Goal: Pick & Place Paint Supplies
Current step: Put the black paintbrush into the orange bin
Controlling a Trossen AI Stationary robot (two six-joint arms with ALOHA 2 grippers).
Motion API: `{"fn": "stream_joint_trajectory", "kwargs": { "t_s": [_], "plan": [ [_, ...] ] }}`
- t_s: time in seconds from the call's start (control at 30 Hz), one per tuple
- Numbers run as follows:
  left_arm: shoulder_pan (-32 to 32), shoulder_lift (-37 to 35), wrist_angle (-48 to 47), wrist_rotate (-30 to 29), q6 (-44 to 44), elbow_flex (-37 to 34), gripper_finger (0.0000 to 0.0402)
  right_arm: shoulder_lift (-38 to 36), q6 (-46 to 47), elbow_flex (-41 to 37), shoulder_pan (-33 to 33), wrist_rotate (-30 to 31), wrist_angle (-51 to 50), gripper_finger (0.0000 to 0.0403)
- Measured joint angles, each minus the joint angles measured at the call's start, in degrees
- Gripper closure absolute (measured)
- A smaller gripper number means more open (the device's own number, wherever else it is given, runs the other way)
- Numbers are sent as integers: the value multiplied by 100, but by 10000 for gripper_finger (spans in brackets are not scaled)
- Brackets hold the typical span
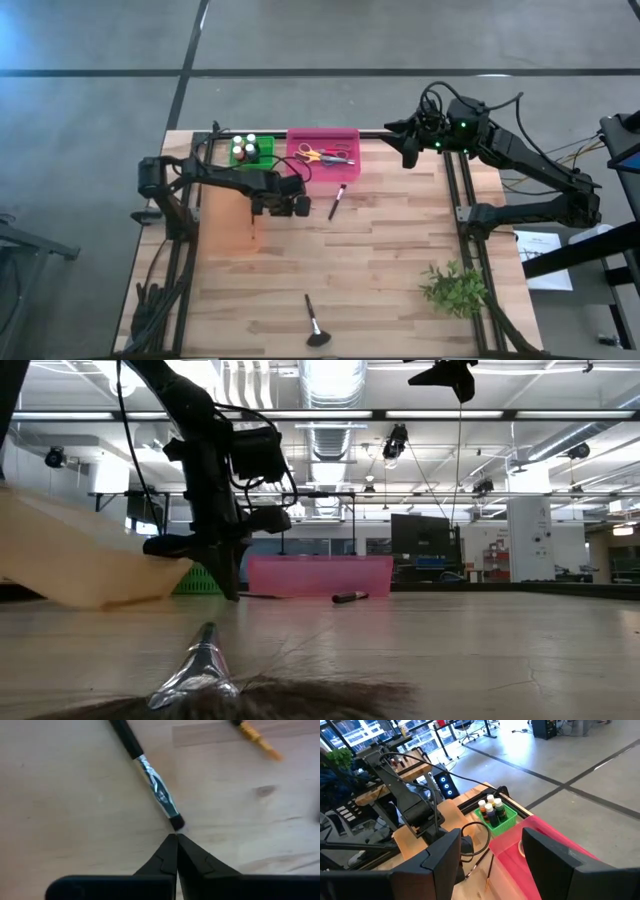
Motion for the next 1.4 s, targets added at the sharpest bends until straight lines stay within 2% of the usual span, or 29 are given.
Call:
{"fn": "stream_joint_trajectory", "kwargs": {
  "t_s": [0.63,0.83,1.0,1.13,1.23,1.4],
  "plan": [
    [-2,-1124,5,236,-145,2,399,-7,-13,0,-2,90,-7,196],
    [-2,-1039,382,222,-839,0,348,-7,-33,0,-2,107,-4,196],
    [-5,-1036,451,-121,-1184,11,305,-6,-52,0,-2,107,-2,196],
    [-3,-1036,956,-80,-1254,49,293,-7,-55,-24,-2,105,4,196],
    [-44,-1032,1254,-139,-1253,337,292,-4,-50,-42,-11,105,-1,196],
    [-52,-598,891,-344,-900,937,291,-4,-49,-44,-11,105,0,196]
  ]
}}
